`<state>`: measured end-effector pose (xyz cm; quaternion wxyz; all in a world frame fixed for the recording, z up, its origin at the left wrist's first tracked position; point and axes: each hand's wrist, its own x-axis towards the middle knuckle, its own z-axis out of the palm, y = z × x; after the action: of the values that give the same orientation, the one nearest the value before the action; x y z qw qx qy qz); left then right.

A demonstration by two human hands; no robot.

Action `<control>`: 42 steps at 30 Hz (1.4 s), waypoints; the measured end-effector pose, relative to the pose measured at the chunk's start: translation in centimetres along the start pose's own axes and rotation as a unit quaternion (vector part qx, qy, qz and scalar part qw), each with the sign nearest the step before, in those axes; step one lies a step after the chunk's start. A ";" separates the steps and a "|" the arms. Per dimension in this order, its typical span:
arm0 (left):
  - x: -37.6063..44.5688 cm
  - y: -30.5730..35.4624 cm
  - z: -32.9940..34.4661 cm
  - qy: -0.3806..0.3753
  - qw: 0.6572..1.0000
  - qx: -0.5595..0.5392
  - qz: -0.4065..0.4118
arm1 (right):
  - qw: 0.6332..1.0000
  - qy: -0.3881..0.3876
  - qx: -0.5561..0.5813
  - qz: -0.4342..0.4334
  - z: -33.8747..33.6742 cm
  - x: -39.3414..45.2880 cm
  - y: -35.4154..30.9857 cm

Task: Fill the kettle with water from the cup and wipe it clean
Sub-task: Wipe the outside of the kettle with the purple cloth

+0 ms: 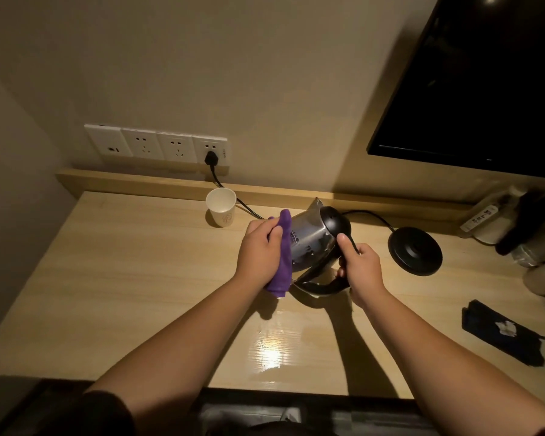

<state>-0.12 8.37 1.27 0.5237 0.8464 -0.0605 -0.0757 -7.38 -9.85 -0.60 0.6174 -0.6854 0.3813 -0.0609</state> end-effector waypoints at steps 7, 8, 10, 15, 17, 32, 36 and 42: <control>1.5 3.8 4.9 -0.018 0.971 0.164 0.175 | 0.999 0.016 0.035 0.005 -1.0 0.3 1.6; 2.1 4.2 5.4 -0.018 0.963 0.189 0.190 | 0.999 0.012 0.039 0.004 -1.2 0.4 1.8; 3.5 5.0 5.8 -0.023 0.952 0.223 0.206 | 0.999 0.005 0.039 0.000 -1.6 0.5 2.2; 6.0 5.6 6.0 -0.082 0.924 0.310 0.207 | 0.999 -0.005 0.032 -0.009 -2.0 1.0 2.6; 5.9 5.2 6.1 -0.090 0.921 0.313 0.214 | 0.999 -0.008 0.040 -0.009 -2.2 1.1 2.7; 8.3 -3.2 1.8 -0.138 0.924 0.355 0.043 | 0.998 -0.022 0.067 0.004 -2.7 1.8 2.9; 8.1 -2.7 2.4 -0.142 0.939 0.310 0.046 | 0.998 -0.016 0.067 0.007 -2.7 1.5 3.2; 6.3 -2.2 2.8 -0.105 0.954 0.275 0.052 | 0.998 -0.008 0.056 0.007 -2.5 1.5 2.9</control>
<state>5.57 5.72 -2.33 0.2644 0.9406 -0.1779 -0.1174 -9.01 -12.65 -3.21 0.6585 -0.6475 0.3765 -0.0725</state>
